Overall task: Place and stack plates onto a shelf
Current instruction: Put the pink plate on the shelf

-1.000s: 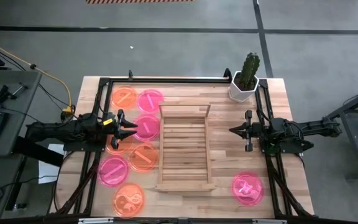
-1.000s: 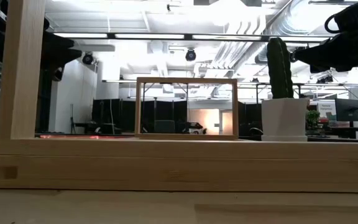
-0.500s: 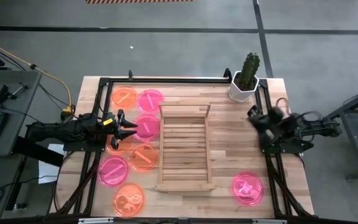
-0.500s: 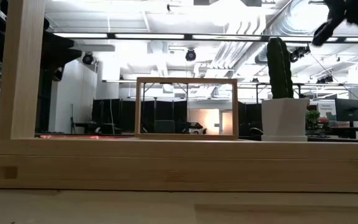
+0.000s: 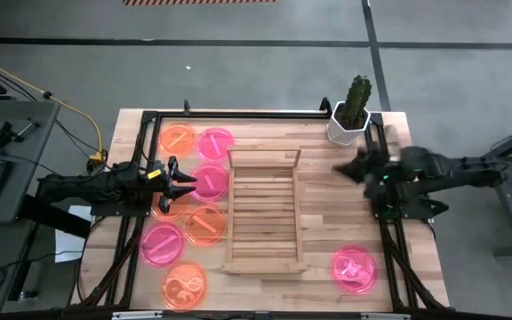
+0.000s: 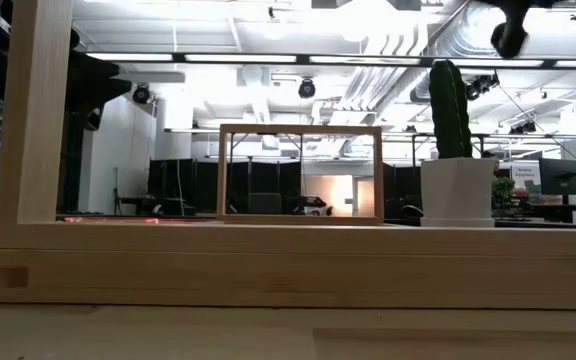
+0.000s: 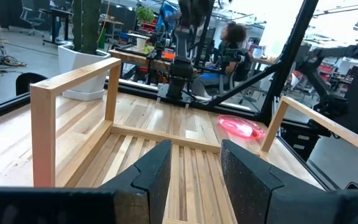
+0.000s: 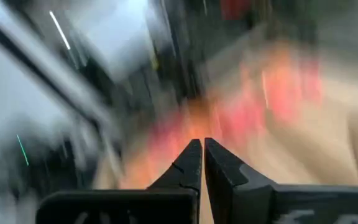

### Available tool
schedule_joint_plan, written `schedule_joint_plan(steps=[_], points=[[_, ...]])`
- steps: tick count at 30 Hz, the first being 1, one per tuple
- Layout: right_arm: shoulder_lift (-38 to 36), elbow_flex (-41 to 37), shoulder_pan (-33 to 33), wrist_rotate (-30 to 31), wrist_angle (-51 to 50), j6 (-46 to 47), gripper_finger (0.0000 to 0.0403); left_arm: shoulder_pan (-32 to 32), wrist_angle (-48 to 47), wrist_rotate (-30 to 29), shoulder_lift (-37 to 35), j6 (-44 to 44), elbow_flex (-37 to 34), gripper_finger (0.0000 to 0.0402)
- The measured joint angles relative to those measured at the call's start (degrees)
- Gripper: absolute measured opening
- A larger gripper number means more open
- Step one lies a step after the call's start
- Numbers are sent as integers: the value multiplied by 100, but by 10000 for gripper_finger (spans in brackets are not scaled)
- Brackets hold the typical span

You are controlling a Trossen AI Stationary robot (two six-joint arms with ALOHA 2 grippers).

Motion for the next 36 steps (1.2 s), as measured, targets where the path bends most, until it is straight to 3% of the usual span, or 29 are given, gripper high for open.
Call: schedule_joint_plan(steps=[4,10,15,19,26,36], points=[[1091,773,95,-1329,-2399,617,11,1,0,0,1,0,-1,131],[1697,760,904,-2067,-3554,1872,82,1,0,-1,1,1,-1,131],[1880,277,1782,-2265,-3469,3028,155,1,1,0,2,1,-1,131],[2111,-148,2308,-2572,-3035,3501,187,2,1,0,0,-1,-1,131],[2658,-703,2605,-3096,-2380,4323,192,1,-1,0,1,1,-1,131],[3371,-1002,2605,-2869,-1633,4486,193,2,1,-1,0,-1,-1,131]])
